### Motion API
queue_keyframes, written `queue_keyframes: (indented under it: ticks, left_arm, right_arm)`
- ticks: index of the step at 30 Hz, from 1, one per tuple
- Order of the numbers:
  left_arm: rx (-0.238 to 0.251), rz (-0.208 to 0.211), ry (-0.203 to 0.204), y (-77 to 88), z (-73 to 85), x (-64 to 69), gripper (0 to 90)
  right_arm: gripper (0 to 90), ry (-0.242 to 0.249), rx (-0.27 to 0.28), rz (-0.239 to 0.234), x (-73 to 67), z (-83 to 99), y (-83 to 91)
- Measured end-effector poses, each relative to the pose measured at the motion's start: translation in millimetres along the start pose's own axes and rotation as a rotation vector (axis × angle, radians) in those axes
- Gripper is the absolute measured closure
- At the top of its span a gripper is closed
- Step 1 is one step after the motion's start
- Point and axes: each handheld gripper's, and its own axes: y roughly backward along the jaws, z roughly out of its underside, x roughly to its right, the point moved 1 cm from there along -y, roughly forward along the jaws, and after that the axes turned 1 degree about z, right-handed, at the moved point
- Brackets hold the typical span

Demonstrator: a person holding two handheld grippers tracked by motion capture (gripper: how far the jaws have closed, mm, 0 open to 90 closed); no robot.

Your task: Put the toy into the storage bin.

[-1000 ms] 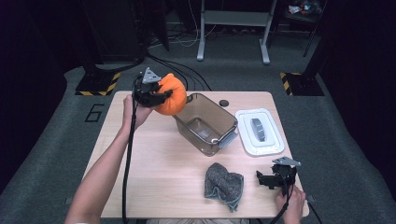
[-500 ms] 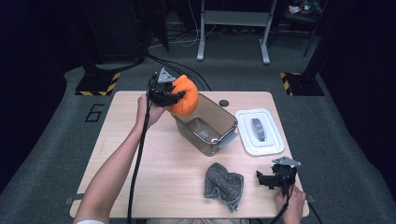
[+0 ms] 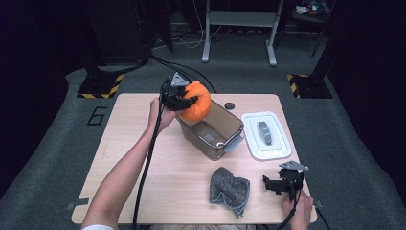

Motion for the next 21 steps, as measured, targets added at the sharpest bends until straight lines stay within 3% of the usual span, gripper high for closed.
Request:
queue_keyframes:
  ticks: [21]
  left_arm:
    - [-0.044,0.042,0.011,-29.6,14.6,7.4,62.8]
  right_arm:
    - [0.0,0.003,0.002,-0.002,0.2,0.2,0.1]
